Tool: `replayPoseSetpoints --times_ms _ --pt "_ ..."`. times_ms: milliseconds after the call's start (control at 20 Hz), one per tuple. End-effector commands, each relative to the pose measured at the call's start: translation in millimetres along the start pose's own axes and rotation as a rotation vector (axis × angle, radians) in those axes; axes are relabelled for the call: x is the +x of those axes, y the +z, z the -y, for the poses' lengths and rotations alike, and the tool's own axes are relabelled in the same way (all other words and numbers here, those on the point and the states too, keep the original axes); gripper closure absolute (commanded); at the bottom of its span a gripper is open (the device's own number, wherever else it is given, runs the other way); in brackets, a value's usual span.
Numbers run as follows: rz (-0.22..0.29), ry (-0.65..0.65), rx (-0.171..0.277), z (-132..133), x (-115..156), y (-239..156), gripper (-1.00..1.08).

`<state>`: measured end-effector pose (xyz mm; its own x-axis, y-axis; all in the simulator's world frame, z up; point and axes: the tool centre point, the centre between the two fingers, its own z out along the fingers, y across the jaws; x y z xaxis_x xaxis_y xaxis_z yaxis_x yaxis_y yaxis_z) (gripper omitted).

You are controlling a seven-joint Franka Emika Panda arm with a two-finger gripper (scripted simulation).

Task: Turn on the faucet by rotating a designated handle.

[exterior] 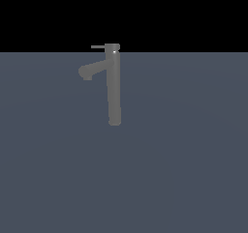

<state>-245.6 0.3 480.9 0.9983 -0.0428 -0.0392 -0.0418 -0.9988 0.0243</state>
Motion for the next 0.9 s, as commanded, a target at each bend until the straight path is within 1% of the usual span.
replayPoseSetpoints --times_ms 0,200,400,600,850 --pt "0.000 0.002 -0.001 1 4 0 1.08" --pt "-0.001 0.008 -0.003 3 17 -1 1.08" --pt "-0.004 0.018 -0.007 6 36 -1 1.08" --pt "-0.007 0.030 -0.011 11 63 1 1.08" --pt "-0.012 0.048 -0.015 19 105 7 1.08"
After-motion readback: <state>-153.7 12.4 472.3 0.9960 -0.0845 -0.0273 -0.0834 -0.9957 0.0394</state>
